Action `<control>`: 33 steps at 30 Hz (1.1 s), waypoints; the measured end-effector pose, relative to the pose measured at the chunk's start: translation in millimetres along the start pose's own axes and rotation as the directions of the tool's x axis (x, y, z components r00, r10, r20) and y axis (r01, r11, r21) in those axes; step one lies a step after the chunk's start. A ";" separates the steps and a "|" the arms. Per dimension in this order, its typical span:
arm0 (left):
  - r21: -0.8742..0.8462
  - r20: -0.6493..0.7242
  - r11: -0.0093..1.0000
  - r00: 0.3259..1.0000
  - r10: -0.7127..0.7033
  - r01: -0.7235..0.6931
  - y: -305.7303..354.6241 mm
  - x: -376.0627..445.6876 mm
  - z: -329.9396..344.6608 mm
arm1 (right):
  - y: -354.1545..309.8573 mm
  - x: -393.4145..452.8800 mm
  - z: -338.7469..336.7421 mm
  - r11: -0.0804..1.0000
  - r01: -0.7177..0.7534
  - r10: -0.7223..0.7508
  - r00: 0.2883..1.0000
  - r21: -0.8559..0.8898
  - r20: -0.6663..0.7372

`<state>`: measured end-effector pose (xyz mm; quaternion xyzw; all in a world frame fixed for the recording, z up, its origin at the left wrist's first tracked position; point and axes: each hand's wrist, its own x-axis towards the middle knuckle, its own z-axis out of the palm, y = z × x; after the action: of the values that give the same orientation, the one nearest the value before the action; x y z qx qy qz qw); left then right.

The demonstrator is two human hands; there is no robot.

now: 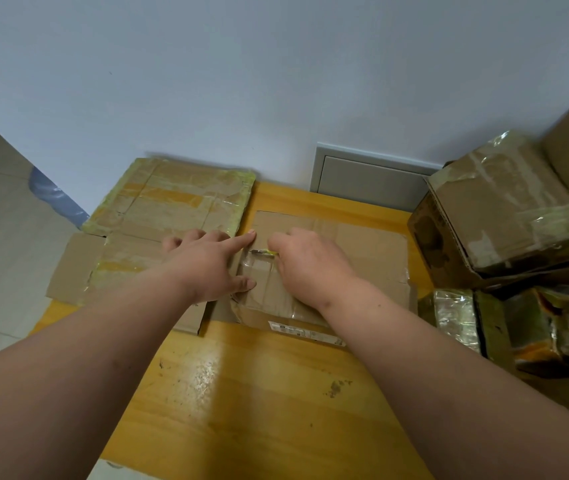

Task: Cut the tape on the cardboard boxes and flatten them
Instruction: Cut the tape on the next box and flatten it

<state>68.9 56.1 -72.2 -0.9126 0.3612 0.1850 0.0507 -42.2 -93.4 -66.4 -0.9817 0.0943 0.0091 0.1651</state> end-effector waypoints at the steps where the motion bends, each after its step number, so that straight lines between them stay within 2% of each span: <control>1: 0.002 0.002 1.000 1.000 0.000 0.000 -0.1 0.0 -0.4 | -0.5 0.4 0.5 1.000 -0.001 0.001 1.000 -0.004 -0.006; 11: -0.001 0.014 1.000 1.000 0.000 0.000 1.2 -2.2 0.1 | 4.3 -3.8 1.6 0.999 -0.048 0.048 0.999 0.008 -0.023; 17: -0.010 0.006 1.000 1.000 0.007 -0.007 0.0 -0.4 1.0 | 4.6 -2.3 -1.7 0.993 -0.092 0.093 0.996 0.073 -0.005; 23: 0.005 -0.008 1.000 1.000 0.001 -0.001 0.4 1.9 2.6 | -5.8 2.4 -6.2 0.999 -0.036 0.036 0.998 -0.008 0.049; 33: 0.019 0.021 1.000 1.000 -0.009 0.009 0.3 -0.7 1.1 | 4.9 -3.8 -13.5 0.995 -0.064 0.073 0.992 -0.082 0.105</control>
<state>67.9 56.6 -72.9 -0.9116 0.3584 0.1911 0.0641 -47.1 -101.7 -55.0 -0.9817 0.1185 0.0713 0.1306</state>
